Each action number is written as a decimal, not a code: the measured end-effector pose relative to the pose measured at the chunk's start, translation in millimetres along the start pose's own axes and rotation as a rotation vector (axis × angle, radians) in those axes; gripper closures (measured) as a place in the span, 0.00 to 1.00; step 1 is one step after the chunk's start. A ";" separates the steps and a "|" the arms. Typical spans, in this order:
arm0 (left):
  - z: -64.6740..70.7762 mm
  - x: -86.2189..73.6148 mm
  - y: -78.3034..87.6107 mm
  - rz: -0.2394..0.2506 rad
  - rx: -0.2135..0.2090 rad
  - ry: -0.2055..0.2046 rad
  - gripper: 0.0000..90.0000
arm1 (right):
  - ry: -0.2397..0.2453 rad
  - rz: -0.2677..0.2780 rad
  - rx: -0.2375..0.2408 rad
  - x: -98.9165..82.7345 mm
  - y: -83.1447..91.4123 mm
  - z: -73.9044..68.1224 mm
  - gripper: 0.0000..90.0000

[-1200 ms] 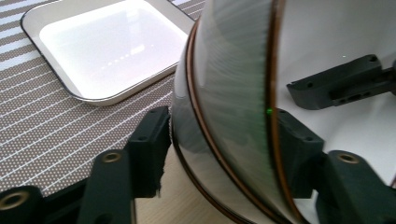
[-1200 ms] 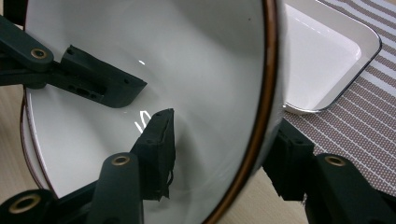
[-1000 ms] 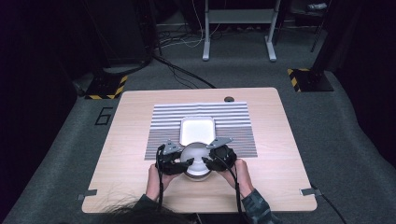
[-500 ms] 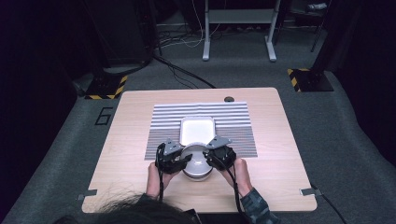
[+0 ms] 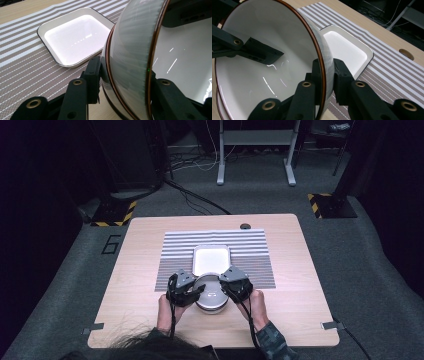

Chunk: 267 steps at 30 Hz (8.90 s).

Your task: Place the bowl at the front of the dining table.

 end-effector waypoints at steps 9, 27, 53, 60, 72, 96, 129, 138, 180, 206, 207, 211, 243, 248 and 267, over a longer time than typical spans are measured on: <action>-3.2 11.2 9.3 0.082 0.067 -0.030 0.85 | 0.021 0.044 -0.004 7.0 -1.3 -1.9 0.91; -4.6 21.8 23.2 0.137 0.092 -0.050 0.88 | 0.067 0.095 -0.023 22.6 7.8 -5.6 0.91; -10.9 34.9 35.0 0.184 0.107 -0.059 0.88 | 0.087 0.117 -0.023 39.2 13.6 -5.8 0.91; -14.8 37.3 35.1 0.186 0.108 -0.063 0.88 | 0.089 0.118 -0.022 43.2 12.0 -4.6 0.91; -18.4 43.8 33.6 0.193 0.100 -0.064 0.87 | 0.090 0.115 -0.026 48.6 11.2 -0.4 0.91; -26.3 63.2 30.1 0.220 0.103 -0.078 0.88 | 0.085 0.120 -0.040 61.5 10.4 12.6 0.91; -45.2 94.5 25.3 0.259 0.144 -0.131 0.89 | 0.053 0.164 -0.064 87.5 6.7 33.3 0.91; -53.1 95.7 16.9 0.256 0.150 -0.133 0.89 | 0.046 0.162 -0.067 88.8 -2.7 39.0 0.91; -87.0 91.9 -18.3 0.233 0.164 -0.100 0.90 | 0.035 0.141 -0.051 93.3 -49.9 57.2 0.91; -96.9 78.4 -50.6 0.186 0.145 -0.092 0.90 | -0.001 0.107 -0.044 73.2 -80.1 68.9 0.91; -97.2 77.4 -51.8 0.181 0.145 -0.095 0.90 | -0.001 0.108 -0.043 72.3 -81.0 69.2 0.91; -98.1 74.8 -58.8 0.181 0.137 -0.085 0.90 | -0.005 0.096 -0.047 68.3 -85.2 71.4 0.91; -100.4 43.7 -98.9 0.057 0.117 -0.053 0.90 | -0.074 -0.017 -0.011 27.6 -123.5 78.0 0.90; -100.3 39.7 -102.4 0.041 0.120 -0.052 0.90 | -0.085 -0.034 -0.011 22.6 -126.0 77.0 0.90; -106.8 34.8 -101.8 0.013 0.133 -0.017 0.78 | -0.136 -0.036 -0.009 21.2 -126.7 79.1 0.83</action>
Point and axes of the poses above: each handheld gripper's, and its own axes: y roughly backward along the jaws, x roughly out of its top, z roughly to its right, the point moved 9 cm from there along -y, roughly forward along the jaws, and after that the axes turned 6 degrees about -y, right-handed, at the moved point
